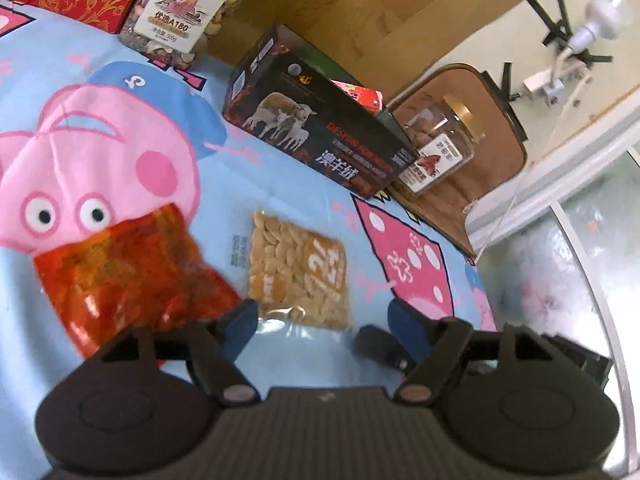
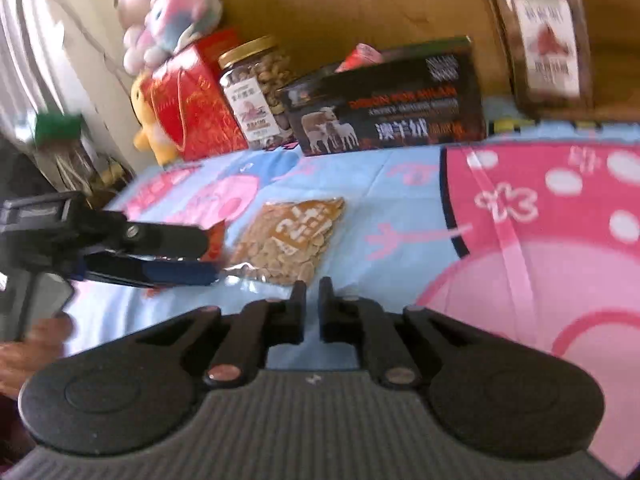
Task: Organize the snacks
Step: 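Close the right tool on the clear nut bag and lift it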
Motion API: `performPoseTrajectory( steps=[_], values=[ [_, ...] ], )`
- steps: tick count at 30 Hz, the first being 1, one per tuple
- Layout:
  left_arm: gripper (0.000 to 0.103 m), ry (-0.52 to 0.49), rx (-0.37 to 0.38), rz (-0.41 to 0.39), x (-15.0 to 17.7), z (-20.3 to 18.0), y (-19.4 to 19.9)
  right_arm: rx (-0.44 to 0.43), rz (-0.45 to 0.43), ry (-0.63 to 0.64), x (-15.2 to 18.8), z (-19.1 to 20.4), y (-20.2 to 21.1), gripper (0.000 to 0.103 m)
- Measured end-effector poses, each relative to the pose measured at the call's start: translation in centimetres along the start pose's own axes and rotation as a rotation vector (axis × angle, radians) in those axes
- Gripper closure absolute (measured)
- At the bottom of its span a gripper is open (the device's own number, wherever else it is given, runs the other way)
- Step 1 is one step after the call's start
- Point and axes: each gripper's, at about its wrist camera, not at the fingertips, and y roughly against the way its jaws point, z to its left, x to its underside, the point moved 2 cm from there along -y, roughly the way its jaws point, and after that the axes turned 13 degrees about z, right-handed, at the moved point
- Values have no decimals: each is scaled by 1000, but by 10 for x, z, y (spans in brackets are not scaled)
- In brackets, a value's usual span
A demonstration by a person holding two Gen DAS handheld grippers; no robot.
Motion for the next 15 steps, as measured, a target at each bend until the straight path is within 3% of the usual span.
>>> performPoseTrajectory(
  steps=[2, 5, 9, 11, 15],
  values=[
    [29, -47, -4, -48, -4, -10, 13, -17, 7, -24, 1, -2, 2, 95],
    [29, -56, -71, -106, -15, -9, 29, -85, 11, -100, -1, -15, 9, 89],
    [29, 6, -90, -60, -36, 10, 17, -143, -1, -217, -13, -35, 12, 87],
    [36, 53, -100, -1, -44, 23, 0, -190, 14, -281, -18, -43, 6, 80],
    [36, 38, -72, -20, -43, 24, -7, -268, 47, -335, -26, -41, -11, 80]
  ],
)
